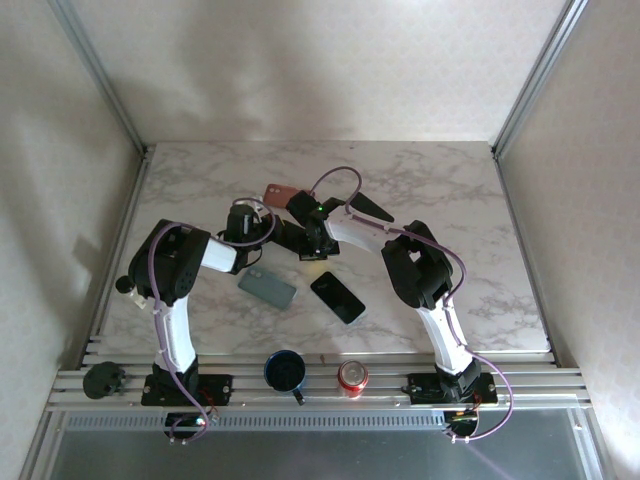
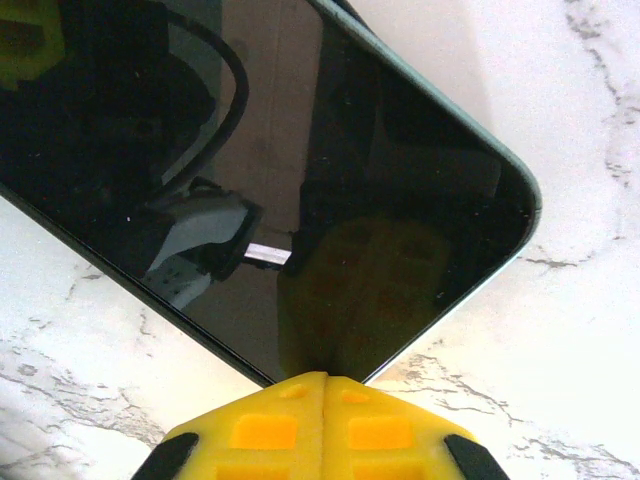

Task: Put the phone into the phone case

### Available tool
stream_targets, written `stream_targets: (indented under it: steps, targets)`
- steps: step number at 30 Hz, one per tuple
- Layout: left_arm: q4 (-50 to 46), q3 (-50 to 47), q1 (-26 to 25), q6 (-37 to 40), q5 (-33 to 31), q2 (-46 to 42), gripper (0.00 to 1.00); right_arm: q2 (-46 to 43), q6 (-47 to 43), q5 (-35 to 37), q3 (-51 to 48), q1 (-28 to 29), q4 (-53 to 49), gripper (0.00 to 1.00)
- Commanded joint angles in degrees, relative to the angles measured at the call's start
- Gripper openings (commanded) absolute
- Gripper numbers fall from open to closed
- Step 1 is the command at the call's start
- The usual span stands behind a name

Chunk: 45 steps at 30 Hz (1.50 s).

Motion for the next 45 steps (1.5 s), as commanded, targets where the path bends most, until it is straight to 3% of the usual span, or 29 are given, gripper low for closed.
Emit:
stream_targets:
  steps: [1, 12, 35, 45]
  targets:
    - [-13.9, -2.6, -6.5, -2.7, 10.0, 4.8, 0.00, 27.0, -0.5, -16.1, -9.6, 4.0, 4.5, 0.00]
    - [-14.4, -2.5, -6.6, -2.8, 9.4, 5.2, 0.00, 26.6, -0.8, -16.2, -9.7, 4.2, 4.8, 0.00]
    - [-19.4, 0.0, -7.0, -0.3, 5.9, 2.4, 0.00, 2.0, 1.1, -13.5, -16.0, 2.3, 5.7, 0.00]
    - [-22.3, 1.3, -7.0, 1.4, 4.2, -0.1, 0.00, -4.5, 0.9, -11.1, -15.5, 0.3, 5.4, 0.17]
